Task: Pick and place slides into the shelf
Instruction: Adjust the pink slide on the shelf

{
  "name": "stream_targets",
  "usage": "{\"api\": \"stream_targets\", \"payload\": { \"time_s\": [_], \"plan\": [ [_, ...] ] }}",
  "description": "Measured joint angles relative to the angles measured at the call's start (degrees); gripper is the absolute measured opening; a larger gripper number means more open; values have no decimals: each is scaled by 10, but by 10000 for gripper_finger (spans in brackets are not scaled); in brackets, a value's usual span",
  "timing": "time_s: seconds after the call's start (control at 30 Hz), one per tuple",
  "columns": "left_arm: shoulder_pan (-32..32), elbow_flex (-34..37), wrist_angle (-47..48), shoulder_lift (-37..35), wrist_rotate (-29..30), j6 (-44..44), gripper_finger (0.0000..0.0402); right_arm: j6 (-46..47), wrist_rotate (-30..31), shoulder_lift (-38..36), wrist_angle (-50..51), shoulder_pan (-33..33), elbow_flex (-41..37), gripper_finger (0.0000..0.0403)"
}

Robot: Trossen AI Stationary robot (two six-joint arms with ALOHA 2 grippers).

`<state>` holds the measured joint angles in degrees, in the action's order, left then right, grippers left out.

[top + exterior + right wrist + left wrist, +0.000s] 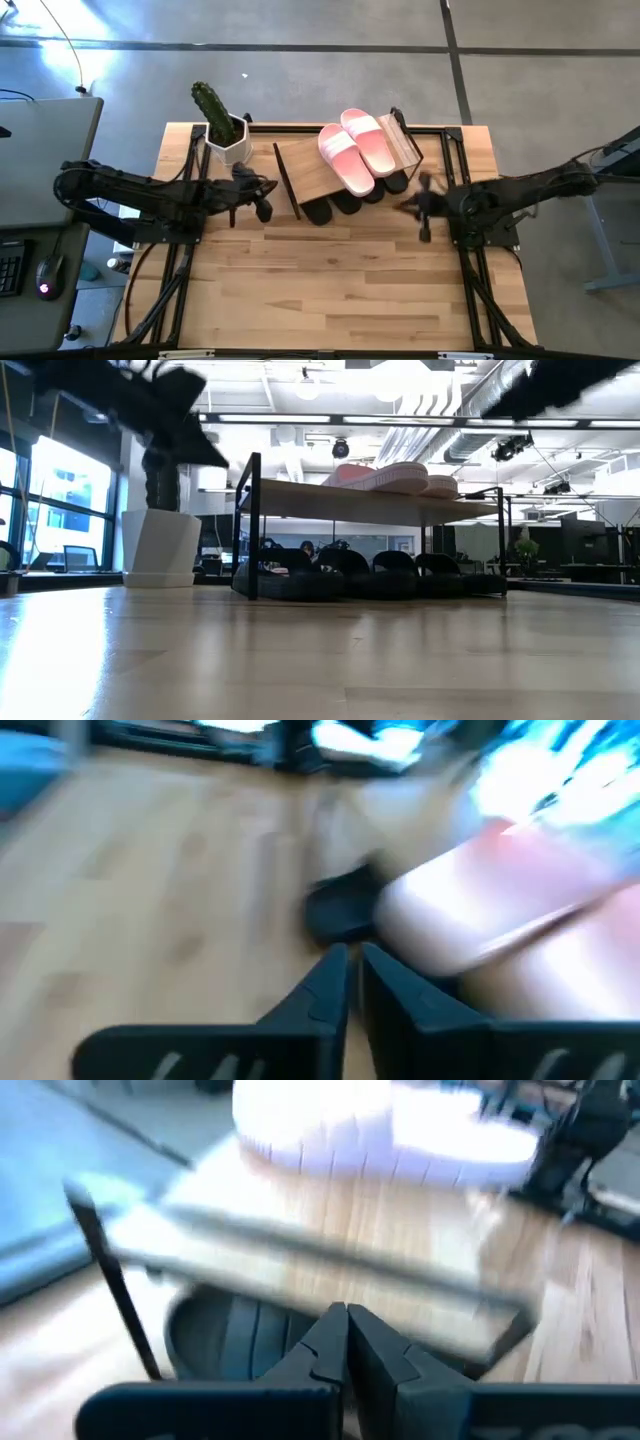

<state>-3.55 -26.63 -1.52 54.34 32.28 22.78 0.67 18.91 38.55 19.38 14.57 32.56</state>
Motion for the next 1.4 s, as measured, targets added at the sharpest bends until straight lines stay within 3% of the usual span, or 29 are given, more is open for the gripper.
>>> {"api": "stream_targets", "payload": {
  "time_s": [0.17,0.23,0.3,0.43,0.63,0.83,0.97,1.17,1.4],
  "plan": [
    [10,-42,-1,0,40,-66,0,-166,112,14,60,-62,123,81],
    [10,-51,-2,0,53,-80,0,-209,128,32,62,-112,147,113],
    [10,-55,0,0,62,-89,0,-241,93,54,64,-170,156,139],
    [10,-57,2,0,68,-91,0,-276,-51,123,62,-302,154,163],
    [9,-57,5,0,68,-96,0,-357,-110,228,-1,-430,184,157],
    [9,-57,19,0,68,-108,0,-391,-142,313,3,-462,237,150],
    [9,-57,28,0,68,-112,0,-398,-118,360,19,-456,254,149],
    [9,-57,31,0,68,-112,0,-418,-70,378,-23,-452,259,149],
    [9,-57,31,0,68,-112,1,-432,-69,377,-30,-453,259,149]
  ]
}}
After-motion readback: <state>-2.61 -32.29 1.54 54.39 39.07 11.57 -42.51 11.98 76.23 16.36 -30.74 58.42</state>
